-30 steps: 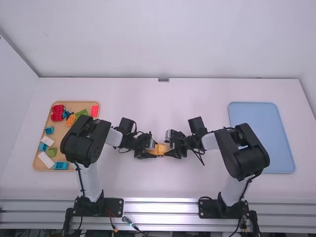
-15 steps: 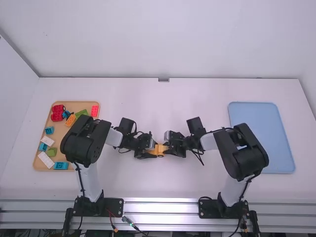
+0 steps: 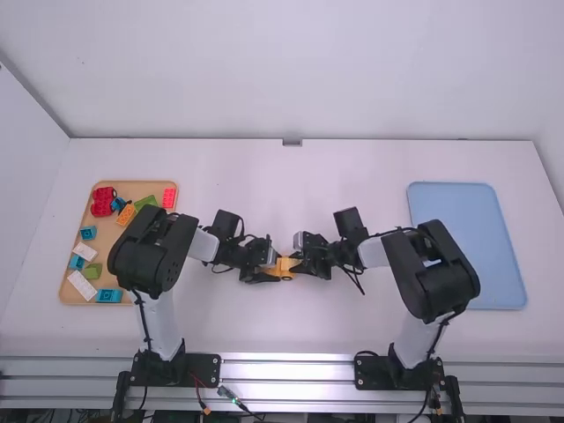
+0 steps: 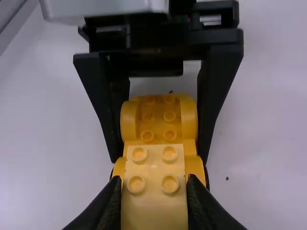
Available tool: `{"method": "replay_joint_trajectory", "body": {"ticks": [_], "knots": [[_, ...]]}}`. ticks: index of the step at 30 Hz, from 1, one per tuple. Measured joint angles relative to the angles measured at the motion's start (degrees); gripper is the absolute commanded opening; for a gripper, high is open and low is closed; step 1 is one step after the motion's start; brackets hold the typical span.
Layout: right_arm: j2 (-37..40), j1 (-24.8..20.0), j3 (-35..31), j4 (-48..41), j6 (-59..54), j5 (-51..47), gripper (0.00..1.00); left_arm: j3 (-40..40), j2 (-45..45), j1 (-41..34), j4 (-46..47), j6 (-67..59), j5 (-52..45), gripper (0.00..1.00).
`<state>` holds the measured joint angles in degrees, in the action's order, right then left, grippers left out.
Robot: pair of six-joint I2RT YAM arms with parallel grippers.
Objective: Assemble lego blocks to make yellow taxi
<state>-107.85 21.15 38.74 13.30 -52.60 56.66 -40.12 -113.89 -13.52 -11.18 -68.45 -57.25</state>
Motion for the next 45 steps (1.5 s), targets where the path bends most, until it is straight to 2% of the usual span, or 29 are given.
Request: {"method": "replay_joint_trajectory", "body": {"ticks": [15, 33, 35, 36, 37, 39, 40, 43, 45], "knots": [[0.00, 2.97, 0.68, 1.27, 2.71, -1.73, 0.24, 0.00, 0.00, 0.00, -0.02, 0.00, 0.00, 0.52], [-0.02, 1.20, 0.72, -0.57, 2.91, -3.21, 0.24, -0.11, 0.00, 0.02, -0.04, 0.02, 0.22, 0.52], [-0.02, 1.20, 0.72, -0.57, 2.75, -3.23, 0.26, -0.11, 0.00, 0.00, -0.02, 0.02, 0.20, 0.52], [-0.02, 1.20, 0.72, -0.59, 2.80, -3.23, 0.30, -0.13, 0.00, 0.00, 0.00, 0.00, 0.20, 0.52], [-0.02, 1.20, 0.72, -0.59, 2.78, -3.23, 0.40, -0.13, 0.00, 0.00, 0.00, 0.02, 0.20, 0.52], [-0.02, 1.20, 0.72, -0.50, 2.86, -3.50, 0.49, -0.13, 0.00, 0.00, -0.02, 0.04, 0.20, 0.52], [-0.02, 1.18, 0.72, -0.20, 3.04, -3.80, 0.58, -0.11, 0.00, 0.00, 0.07, 0.02, 0.09, 0.52], [-0.02, 1.18, 0.72, 0.74, 3.04, -3.39, 0.67, -0.11, 0.00, 0.00, 0.11, 0.02, 0.07, 0.53], [-0.02, 1.18, 0.72, 1.81, 3.13, -2.47, 0.68, -0.11, -0.02, 0.00, 0.15, 0.02, 0.04, 0.52]]}}
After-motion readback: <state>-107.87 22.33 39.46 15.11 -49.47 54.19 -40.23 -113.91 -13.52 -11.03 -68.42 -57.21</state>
